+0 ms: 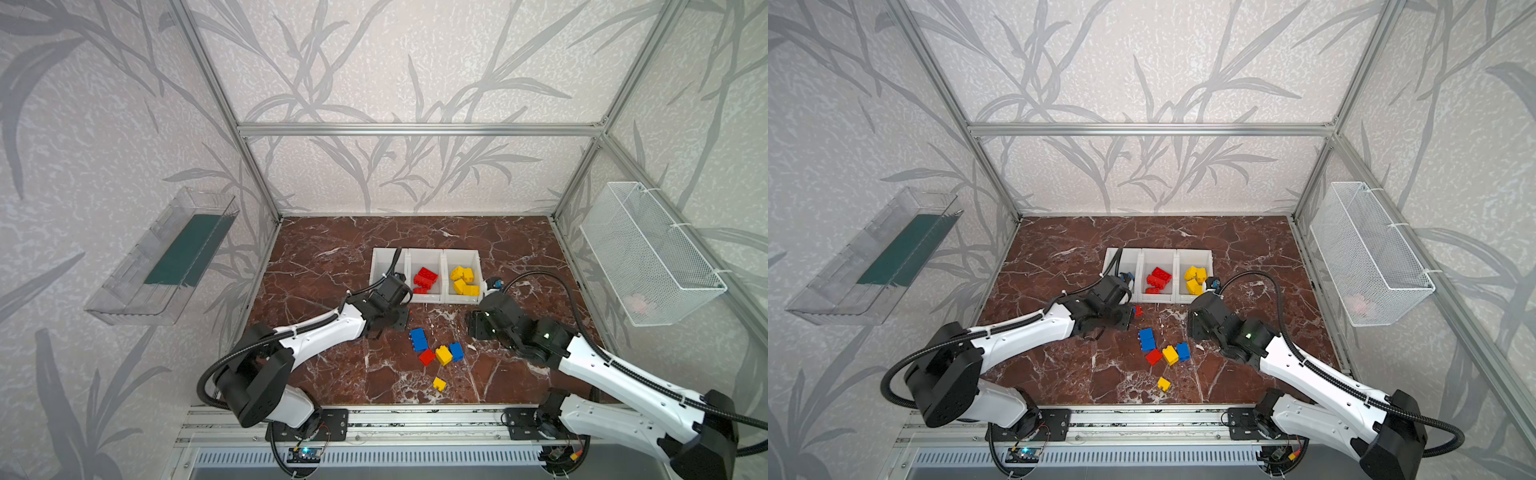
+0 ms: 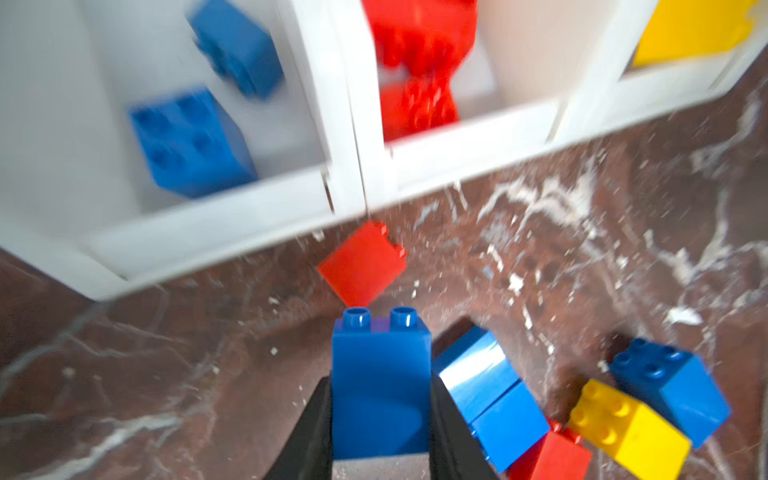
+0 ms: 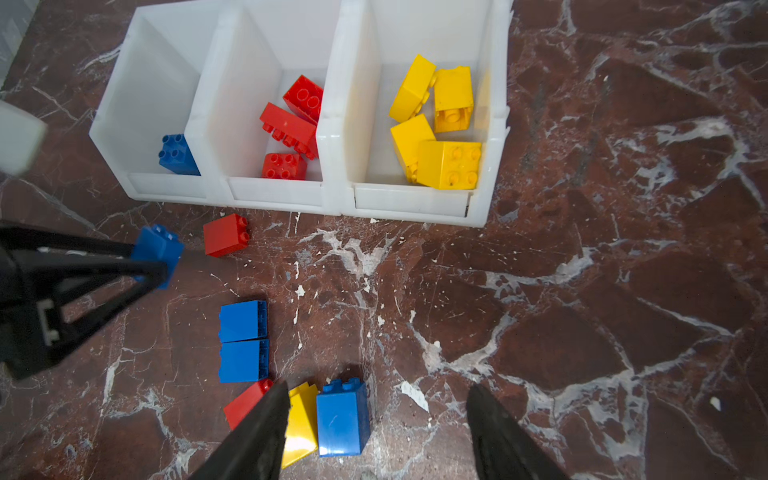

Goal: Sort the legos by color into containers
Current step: 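Carry the blue brick with the left gripper into the compartment nearest it and release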

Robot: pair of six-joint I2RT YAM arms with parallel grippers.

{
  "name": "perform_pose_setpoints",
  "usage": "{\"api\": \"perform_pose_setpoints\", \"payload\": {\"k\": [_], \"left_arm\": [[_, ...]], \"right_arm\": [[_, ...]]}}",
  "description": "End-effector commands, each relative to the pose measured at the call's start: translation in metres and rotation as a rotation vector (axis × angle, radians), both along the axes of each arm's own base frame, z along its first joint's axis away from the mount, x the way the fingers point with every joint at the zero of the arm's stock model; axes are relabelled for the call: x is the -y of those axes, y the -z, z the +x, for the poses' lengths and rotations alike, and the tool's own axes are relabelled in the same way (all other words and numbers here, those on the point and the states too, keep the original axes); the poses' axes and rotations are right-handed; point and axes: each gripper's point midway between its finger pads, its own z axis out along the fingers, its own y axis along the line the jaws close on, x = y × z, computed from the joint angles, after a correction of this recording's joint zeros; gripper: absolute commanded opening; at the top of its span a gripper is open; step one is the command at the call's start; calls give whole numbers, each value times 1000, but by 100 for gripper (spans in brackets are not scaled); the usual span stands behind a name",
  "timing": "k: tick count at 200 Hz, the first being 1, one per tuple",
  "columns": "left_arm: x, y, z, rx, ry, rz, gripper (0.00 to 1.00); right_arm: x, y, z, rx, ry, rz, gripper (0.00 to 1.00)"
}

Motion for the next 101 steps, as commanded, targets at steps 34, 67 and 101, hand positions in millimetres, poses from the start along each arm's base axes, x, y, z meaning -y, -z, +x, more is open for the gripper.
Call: {"api": "perform_pose_setpoints", "payload": {"k": [34,67,101], "left_arm": [[-38,-34,80,105,-105,33,28],[-40,-23,113,57,-122,52,29],[-42,-22,125,21,-142,53,52]], "right_arm": [[12,4,-1,-4,24,-34,68],[11,2,-1,-2,21,-32,68],[12,5,-2,-15,11,-44,68]]}}
